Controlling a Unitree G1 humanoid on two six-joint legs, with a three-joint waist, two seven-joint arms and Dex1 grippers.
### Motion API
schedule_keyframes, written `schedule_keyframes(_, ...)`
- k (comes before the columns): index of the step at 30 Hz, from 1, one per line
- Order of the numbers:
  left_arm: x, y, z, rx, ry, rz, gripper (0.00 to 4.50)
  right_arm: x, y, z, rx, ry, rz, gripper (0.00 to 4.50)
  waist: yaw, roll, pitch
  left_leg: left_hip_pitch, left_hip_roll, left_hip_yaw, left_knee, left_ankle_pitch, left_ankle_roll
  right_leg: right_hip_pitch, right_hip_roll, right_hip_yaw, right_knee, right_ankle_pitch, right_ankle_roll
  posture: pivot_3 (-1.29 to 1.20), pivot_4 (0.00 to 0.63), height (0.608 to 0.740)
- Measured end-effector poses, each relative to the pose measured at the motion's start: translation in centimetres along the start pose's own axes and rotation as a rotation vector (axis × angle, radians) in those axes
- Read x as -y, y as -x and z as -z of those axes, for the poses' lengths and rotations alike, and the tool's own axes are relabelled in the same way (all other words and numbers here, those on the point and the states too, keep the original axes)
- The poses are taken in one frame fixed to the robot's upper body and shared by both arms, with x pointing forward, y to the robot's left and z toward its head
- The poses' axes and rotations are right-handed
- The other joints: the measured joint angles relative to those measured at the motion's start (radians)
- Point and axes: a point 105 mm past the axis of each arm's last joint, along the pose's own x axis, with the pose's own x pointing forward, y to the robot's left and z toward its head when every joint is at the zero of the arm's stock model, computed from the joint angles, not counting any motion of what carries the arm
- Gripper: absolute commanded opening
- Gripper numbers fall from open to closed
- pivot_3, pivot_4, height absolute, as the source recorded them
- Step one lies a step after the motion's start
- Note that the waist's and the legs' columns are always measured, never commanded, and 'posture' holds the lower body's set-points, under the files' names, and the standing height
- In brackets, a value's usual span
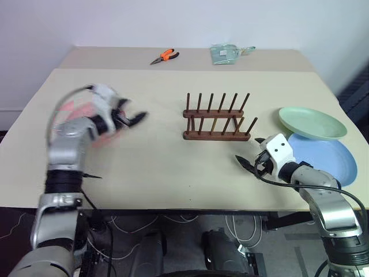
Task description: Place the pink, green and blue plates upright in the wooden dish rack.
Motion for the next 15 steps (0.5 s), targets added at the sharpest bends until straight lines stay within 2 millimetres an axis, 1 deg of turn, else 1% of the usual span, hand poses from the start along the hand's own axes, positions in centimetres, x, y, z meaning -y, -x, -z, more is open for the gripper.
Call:
schedule_keyframes(1,-3.0,0.7,0.2,-0.019,0.016,-0.156,4.43,-0.1,0.0,0.0,-0.001,-0.003,-0.007,4.5,0.001,0.0,0.0,0.0,0.0,0.0,0.0,0.0,0.0,0.0,0.0,0.0,0.0,0.001,0.002,0.0,0.15,0.726)
schedule_keyframes(3,-6.7,1.9,1.1,-0.042,0.092,-0.365,4.43,-0.2,-0.4,-0.4,0.007,0.01,-0.022,4.5,0.005,0.0,0.0,0.0,-0.001,0.0,0.0,0.0,0.0,0.0,-0.001,0.0,0.0,0.001,0.003,0.0,0.15,0.726)
schedule_keyframes(4,-7.9,2.6,1.9,-0.064,0.148,-0.445,4.43,-0.2,-0.7,-0.9,0.019,0.023,-0.026,4.5,0.007,0.0,0.0,0.0,-0.001,0.001,0.0,0.0,0.0,0.0,-0.002,0.0,0.0,0.001,0.003,0.0,0.15,0.726)
schedule_keyframes(5,-8.6,3.2,2.8,-0.084,0.205,-0.49,4.43,-0.1,-0.9,-1.2,0.024,0.034,-0.026,4.5,0.01,-0.001,0.0,0.0,-0.001,0.001,0.0,0.0,0.0,0.001,-0.002,-0.001,0.0,0.001,0.003,0.0,0.15,0.726)
schedule_keyframes(7,-8.6,3.9,4.7,-0.125,0.321,-0.517,4.43,-0.1,-1.4,-1.2,0.021,0.049,-0.036,4.5,0.016,-0.003,0.001,-0.001,-0.001,0.0,0.0,0.0,-0.001,0.002,-0.003,-0.002,-0.001,0.001,0.003,0.0,0.15,0.726)
schedule_keyframes(10,-6.4,4.2,8.3,-0.209,0.498,-0.478,4.43,-0.4,-1.7,-0.7,0.006,0.059,-0.051,4.5,0.023,-0.005,0.002,-0.002,-0.002,0.0,0.001,0.0,-0.001,0.001,-0.003,-0.002,-0.001,0.001,0.003,0.0,0.15,0.726)
schedule_keyframes(11,-5.6,4.2,8.8,-0.221,0.531,-0.455,4.43,-0.4,-1.7,-0.6,0.006,0.063,-0.053,4.5,0.023,-0.007,0.003,-0.002,-0.002,0.0,0.001,0.0,-0.001,0.001,-0.003,-0.002,-0.001,0.001,0.003,0.0,0.15,0.726)
schedule_keyframes(12,-5.3,4.2,8.5,-0.211,0.558,-0.437,4.43,-0.3,-1.7,-0.5,0.002,0.064,-0.051,4.5,0.023,-0.008,0.003,-0.002,-0.001,0.0,0.001,0.0,-0.001,0.001,-0.003,-0.002,0.0,0.001,0.003,0.0,0.15,0.726)
schedule_keyframes(13,-4.8,4.1,8.2,-0.206,0.6,-0.409,4.21,-0.3,-1.8,-0.7,0.006,0.069,-0.05,4.5,0.023,-0.008,0.003,-0.002,-0.002,0.0,0.001,0.0,-0.001,0.001,-0.003,-0.002,0.0,0.001,0.003,0.0,0.15,0.726)
schedule_keyframes(14,-4.3,4.0,8.0,-0.203,0.629,-0.387,3.89,-0.2,-1.8,-0.8,0.011,0.073,-0.049,4.5,0.023,-0.007,0.003,-0.001,-0.002,0.0,0.0,0.0,-0.001,0.001,-0.003,-0.002,0.0,0.001,0.002,0.0,0.15,0.726)
schedule_keyframes(15,-3.7,3.7,8.1,-0.205,0.659,-0.37,3.63,-0.2,-1.8,-1.0,0.019,0.08,-0.048,4.5,0.021,-0.007,0.003,-0.001,-0.002,0.0,0.001,0.0,-0.001,0.001,-0.003,-0.002,0.0,0.001,0.002,0.0,0.15,0.726)
